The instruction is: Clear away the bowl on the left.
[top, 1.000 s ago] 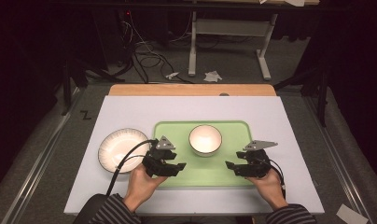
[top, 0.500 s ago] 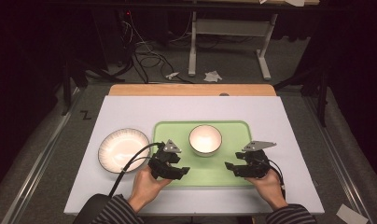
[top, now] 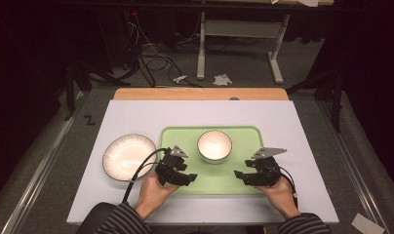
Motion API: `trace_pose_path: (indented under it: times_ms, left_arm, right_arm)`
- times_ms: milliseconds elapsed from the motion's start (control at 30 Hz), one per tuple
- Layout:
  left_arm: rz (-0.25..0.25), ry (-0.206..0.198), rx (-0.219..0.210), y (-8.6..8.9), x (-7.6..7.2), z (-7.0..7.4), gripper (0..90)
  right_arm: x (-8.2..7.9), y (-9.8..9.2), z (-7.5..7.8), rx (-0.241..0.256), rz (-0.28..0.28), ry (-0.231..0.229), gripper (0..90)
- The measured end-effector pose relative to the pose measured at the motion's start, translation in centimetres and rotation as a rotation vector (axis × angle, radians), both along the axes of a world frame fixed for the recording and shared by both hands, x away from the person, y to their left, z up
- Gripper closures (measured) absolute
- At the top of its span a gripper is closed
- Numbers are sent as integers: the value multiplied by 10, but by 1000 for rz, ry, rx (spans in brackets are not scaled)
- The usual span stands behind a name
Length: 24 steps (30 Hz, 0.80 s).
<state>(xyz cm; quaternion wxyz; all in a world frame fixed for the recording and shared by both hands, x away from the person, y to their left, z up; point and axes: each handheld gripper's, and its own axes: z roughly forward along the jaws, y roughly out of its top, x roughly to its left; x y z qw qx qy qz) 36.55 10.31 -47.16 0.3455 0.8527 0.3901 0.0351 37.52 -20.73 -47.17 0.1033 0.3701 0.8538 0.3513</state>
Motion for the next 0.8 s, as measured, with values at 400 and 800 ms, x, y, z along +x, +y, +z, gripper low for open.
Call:
trace_pose_path:
  times_ms: [400, 800]
  left_arm:
    - [52, 16, 4, 17, 10, -2, 432]
    - [56, 31, 16, 15, 10, -5, 424]
  right_arm:
    - [-1, 3, -3, -22, 15, 36, 389]
    - [0, 3, -4, -28, 16, 37, 389]
